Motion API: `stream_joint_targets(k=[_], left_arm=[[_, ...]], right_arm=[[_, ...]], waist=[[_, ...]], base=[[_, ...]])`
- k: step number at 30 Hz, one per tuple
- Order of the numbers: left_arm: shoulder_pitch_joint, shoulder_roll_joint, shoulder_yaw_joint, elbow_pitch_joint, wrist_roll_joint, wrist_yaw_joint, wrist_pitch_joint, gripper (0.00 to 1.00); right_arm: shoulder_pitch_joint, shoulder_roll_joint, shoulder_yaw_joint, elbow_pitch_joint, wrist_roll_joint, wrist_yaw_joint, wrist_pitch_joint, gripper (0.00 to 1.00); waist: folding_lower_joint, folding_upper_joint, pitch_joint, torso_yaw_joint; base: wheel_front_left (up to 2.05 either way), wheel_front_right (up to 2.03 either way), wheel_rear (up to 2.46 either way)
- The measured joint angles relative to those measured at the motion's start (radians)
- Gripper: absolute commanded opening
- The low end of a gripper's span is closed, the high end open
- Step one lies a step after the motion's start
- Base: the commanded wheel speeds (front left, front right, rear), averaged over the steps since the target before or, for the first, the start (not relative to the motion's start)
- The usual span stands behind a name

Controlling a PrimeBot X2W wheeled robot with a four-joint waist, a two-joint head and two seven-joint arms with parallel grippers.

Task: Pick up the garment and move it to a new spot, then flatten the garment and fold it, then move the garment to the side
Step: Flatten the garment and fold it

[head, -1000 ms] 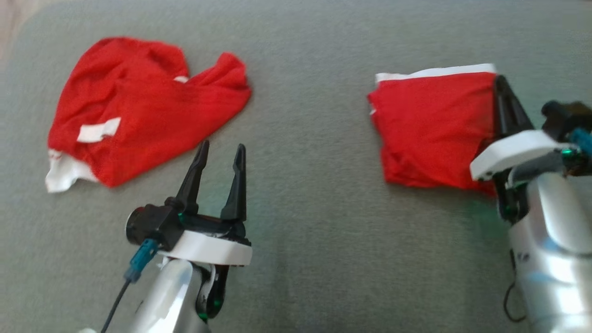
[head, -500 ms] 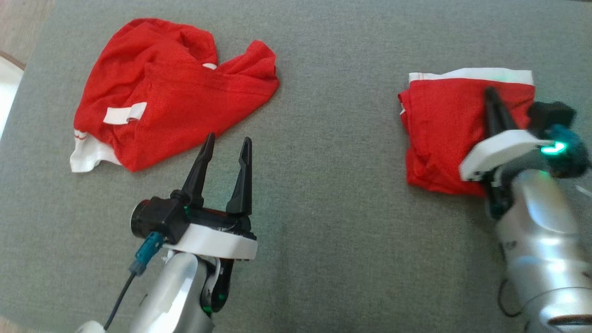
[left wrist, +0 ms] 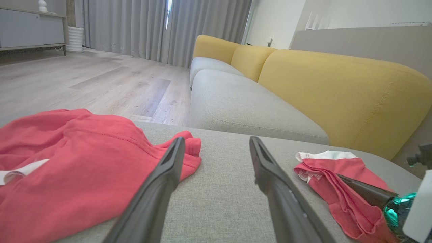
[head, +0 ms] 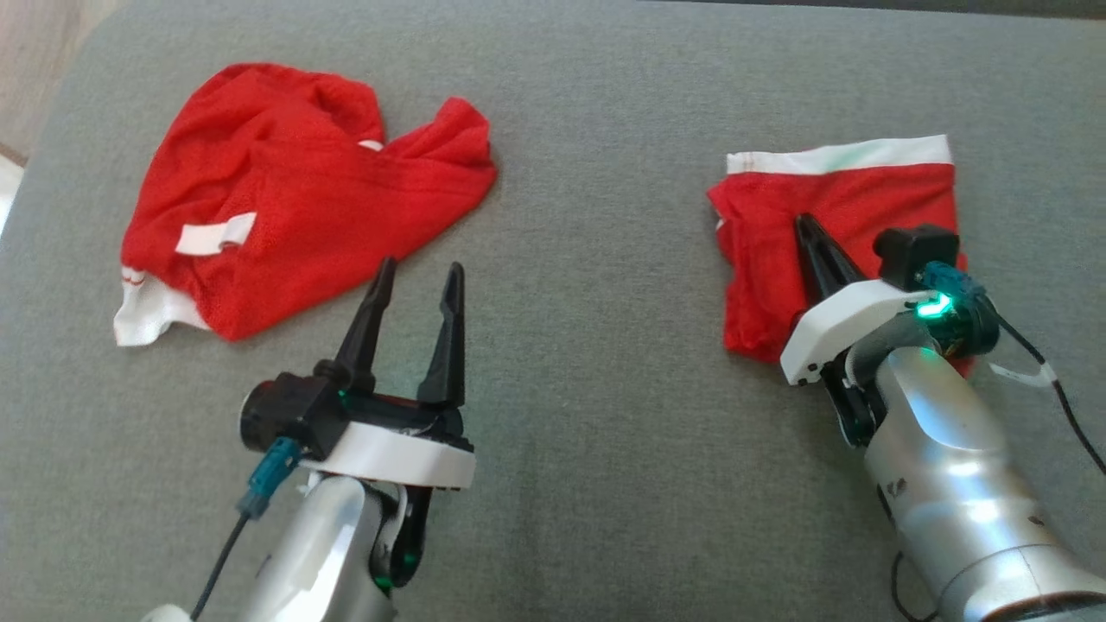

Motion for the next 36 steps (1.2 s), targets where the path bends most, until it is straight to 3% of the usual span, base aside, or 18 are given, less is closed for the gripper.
stream_joint_targets(k=[7, 14, 15, 16, 25, 36], left_arm=[[0.01, 0.0, 0.045, 0.0, 0.012, -0.001, 0.0, 1.0], [0.06, 0.0, 0.081, 0.0, 0.028, -0.01, 0.0, 1.0], [0.065, 0.0, 0.085, 0.0, 0.028, -0.01, 0.0, 1.0], [0.068, 0.0, 0.089, 0.0, 0.028, -0.01, 0.0, 1.0], [0.125, 0.001, 0.107, 0.012, 0.031, -0.018, 0.0, 1.0], [0.169, 0.002, 0.113, 0.02, 0.044, -0.018, 0.0, 1.0]], right_arm=[[0.002, -0.005, -0.012, -0.084, 0.044, 0.0, -0.017, 0.0], [0.117, -0.059, -0.133, -0.333, 0.045, 0.0, -0.017, 0.0], [0.149, -0.059, -0.148, -0.365, 0.045, 0.0, -0.017, 0.23], [0.183, -0.057, -0.163, -0.401, 0.038, 0.0, -0.017, 1.0], [0.439, 0.006, -0.228, -0.625, -0.007, 0.0, -0.018, 1.0], [0.539, 0.024, -0.215, -0.678, -0.004, 0.0, -0.018, 1.0]], waist=[[-0.0001, 0.0, -0.043, -0.052], [-0.0001, 0.0, -0.102, -0.118], [-0.0001, 0.0, -0.11, -0.127], [-0.0001, 0.0, -0.117, -0.136], [-0.0001, 0.0, -0.173, -0.179], [0.0, 0.0, -0.201, -0.181]], base=[[0.0, 0.0, 0.0], [0.0, 0.0, 0.0], [0.0, 0.0, 0.0], [0.0, 0.0, 0.0], [0.0, 0.0, 0.0], [0.0, 0.0, 0.0]])
